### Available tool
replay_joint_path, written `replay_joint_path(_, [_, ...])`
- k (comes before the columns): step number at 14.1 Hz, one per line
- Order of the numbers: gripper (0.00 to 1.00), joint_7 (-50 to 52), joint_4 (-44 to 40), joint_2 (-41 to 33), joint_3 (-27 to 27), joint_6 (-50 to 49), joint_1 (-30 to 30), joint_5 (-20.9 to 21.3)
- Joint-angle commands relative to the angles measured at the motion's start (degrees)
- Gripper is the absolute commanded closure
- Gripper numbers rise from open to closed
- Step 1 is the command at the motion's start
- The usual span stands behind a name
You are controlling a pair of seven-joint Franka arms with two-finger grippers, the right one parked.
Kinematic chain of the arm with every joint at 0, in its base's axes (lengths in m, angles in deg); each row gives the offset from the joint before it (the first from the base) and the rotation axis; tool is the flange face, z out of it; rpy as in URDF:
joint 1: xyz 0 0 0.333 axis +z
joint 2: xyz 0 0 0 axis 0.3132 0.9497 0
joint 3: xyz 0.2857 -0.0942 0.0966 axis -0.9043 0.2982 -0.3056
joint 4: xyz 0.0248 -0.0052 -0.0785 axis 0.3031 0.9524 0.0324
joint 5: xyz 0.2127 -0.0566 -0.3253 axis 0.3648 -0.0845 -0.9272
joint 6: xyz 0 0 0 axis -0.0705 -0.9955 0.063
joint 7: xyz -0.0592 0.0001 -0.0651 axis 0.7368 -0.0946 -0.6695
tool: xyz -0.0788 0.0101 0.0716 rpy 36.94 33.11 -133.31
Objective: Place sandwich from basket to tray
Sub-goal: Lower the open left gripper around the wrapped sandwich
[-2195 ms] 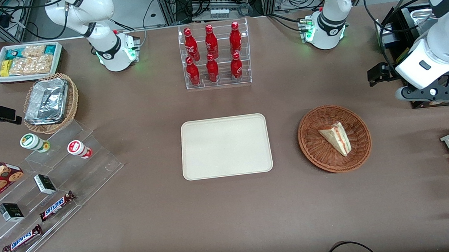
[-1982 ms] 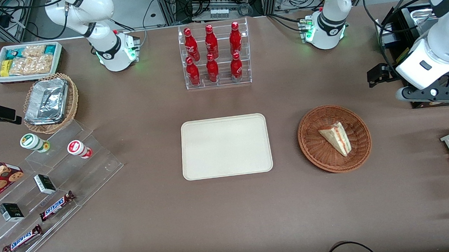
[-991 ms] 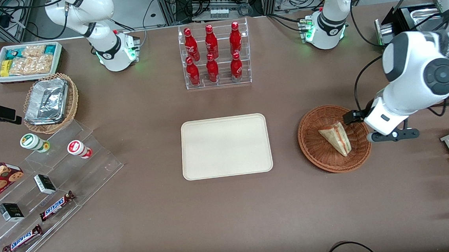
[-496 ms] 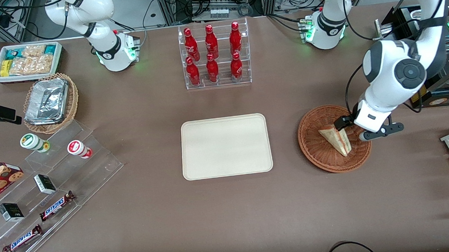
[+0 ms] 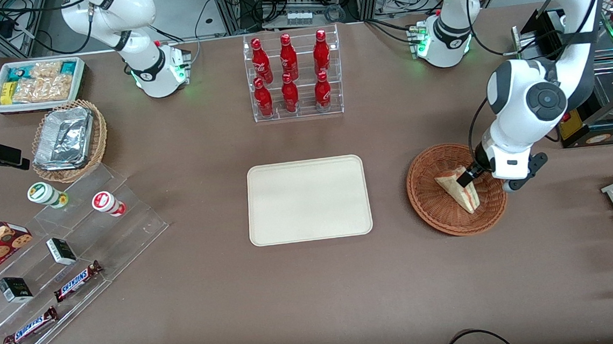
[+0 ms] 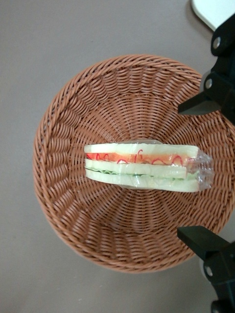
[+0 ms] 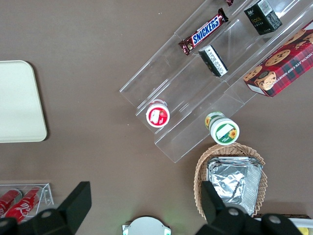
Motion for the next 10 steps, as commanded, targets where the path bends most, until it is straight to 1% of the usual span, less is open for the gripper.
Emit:
replay_joint_path(1, [0.0, 3.3, 0.4, 1.2, 0.2, 1.6, -0.4, 0.2])
replay_joint_path(3, [0.0, 3.3, 0.4, 2.5, 0.2, 1.9, -0.4, 0.3])
replay_joint_path(5, [0.0, 3.4, 0.4, 3.7, 0.2, 2.6, -0.4, 1.9])
replay_joint_path(10, [0.0, 4.3, 0.4, 7.4, 0.2, 4.9, -0.2, 2.0])
